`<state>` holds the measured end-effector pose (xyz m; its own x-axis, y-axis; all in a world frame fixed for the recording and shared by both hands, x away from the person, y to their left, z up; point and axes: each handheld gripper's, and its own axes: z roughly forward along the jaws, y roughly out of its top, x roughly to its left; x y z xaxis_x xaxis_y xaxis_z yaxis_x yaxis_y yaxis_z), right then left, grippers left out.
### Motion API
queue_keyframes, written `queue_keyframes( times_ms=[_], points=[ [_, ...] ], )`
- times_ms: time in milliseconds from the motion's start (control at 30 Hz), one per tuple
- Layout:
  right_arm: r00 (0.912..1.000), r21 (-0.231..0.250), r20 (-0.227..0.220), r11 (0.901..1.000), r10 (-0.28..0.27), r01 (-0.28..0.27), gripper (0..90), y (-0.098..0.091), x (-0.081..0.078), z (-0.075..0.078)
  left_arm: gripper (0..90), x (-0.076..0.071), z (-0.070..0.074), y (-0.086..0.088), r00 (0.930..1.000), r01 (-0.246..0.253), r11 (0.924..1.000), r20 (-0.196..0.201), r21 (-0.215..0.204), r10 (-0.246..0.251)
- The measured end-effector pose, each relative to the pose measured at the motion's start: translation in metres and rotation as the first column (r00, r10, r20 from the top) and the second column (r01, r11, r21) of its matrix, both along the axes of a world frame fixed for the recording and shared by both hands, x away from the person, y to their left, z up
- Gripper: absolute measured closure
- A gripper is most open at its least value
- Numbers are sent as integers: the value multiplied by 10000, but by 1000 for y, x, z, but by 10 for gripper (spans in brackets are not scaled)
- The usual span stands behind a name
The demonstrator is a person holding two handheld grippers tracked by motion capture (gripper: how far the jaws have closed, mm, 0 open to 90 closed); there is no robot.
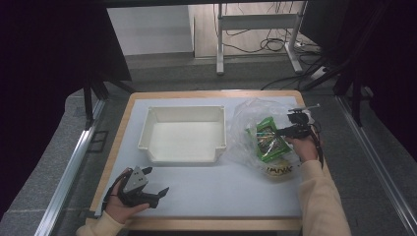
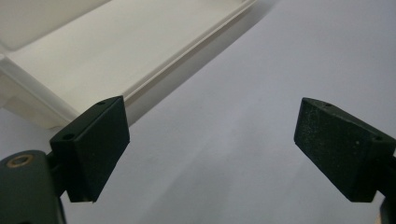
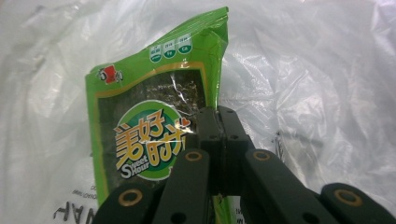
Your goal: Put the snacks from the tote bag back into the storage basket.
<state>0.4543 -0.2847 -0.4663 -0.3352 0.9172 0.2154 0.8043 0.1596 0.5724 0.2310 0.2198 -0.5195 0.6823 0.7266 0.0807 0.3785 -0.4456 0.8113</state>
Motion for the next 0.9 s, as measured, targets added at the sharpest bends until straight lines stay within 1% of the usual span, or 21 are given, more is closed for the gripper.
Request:
queue_keyframes(
  times_ms=[200, 400, 500, 533, 567, 600, 700, 733, 800, 900],
  points=[
    [9996, 128, 241, 9998, -141, 138, 900, -5, -5, 7, 102, 0, 0, 0, 10000, -27, 10000, 4, -30, 27],
    [9973, 167, 696, 9996, -224, 213, 900, -10, -14, 19, 102, 0, 0, 0, 10000, -21, 10000, 5, -8, 21],
    [9970, 213, 749, 9996, -208, 192, 900, -11, -15, 21, 102, -1, 0, 0, 10000, -21, 10000, 20, 17, 21],
    [9960, 142, 859, 9996, -246, 235, 900, -12, -16, 23, 102, -1, 0, 0, 10000, -21, 10000, 27, 22, 21],
    [9958, 165, 875, 9995, -286, 273, 900, -13, -17, 24, 102, -1, 0, -1, 10000, -30, 10000, 29, 8, 30],
    [9941, 271, 1019, 9990, -374, 348, 900, -16, -19, 27, 102, -1, 0, -1, 10000, -33, 10000, 33, 10, 33],
    [9930, 264, 1110, 9990, -393, 366, 900, -18, -21, 30, 102, -1, 0, -1, 10000, -22, 10000, 13, 47, 22],
    [9916, 303, 1215, 9987, -450, 417, 900, -19, -22, 33, 102, -1, 0, -1, 10000, -15, 10000, 7, 50, 15],
    [9914, 331, 1229, 9986, -439, 401, 900, -20, -23, 35, 102, -1, 0, -2, 10000, -14, 10000, -1, 60, 14],
    [9892, 416, 1384, 9982, -477, 423, 900, -23, -26, 39, 102, -1, 0, -2, 10000, -8, 10000, 4, 63, 8]
  ],
)
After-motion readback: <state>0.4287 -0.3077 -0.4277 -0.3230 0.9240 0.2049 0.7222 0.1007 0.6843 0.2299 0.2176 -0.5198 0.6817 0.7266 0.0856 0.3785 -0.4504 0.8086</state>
